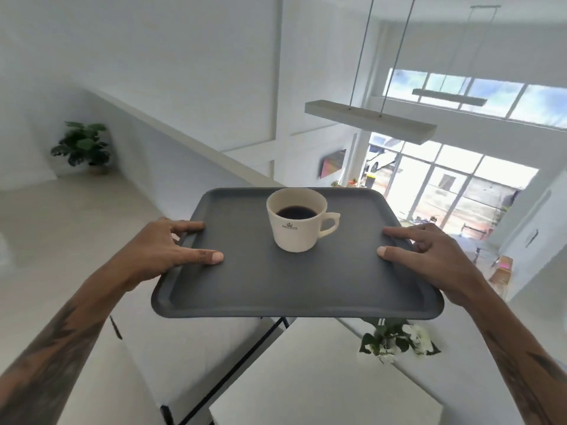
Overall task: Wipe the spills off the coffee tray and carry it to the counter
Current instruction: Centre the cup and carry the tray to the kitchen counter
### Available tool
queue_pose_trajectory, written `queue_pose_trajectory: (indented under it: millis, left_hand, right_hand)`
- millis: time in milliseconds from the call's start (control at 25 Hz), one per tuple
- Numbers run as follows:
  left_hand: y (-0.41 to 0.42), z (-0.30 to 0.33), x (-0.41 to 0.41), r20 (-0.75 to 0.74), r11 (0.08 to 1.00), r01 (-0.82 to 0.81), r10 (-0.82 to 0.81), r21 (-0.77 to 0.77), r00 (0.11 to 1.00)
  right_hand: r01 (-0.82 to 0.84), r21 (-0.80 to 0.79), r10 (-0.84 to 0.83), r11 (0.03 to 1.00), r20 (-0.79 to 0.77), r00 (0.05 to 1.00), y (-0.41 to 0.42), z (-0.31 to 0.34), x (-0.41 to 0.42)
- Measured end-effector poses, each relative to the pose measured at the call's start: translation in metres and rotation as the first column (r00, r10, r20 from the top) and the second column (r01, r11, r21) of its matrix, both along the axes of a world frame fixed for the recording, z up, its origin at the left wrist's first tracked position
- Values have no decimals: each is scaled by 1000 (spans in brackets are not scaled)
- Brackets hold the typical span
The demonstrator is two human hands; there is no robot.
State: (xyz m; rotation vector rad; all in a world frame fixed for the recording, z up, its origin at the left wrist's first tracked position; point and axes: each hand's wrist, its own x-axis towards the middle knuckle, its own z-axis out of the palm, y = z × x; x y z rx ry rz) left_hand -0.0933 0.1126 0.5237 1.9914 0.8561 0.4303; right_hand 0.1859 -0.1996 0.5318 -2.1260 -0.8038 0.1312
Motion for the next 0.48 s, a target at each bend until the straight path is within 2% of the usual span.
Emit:
queue_pose_trajectory:
  millis: [240,480]
  left_hand:
    - [-8,14,-143,20,962,-274,274,16,962]
    - [-13,18,-334,63,828,-560,559,7,827]
  right_hand:
    - [-281,-7,281,960,32,959,88,15,-76]
    - [-557,-34,558,830,33,829,215,15,-219]
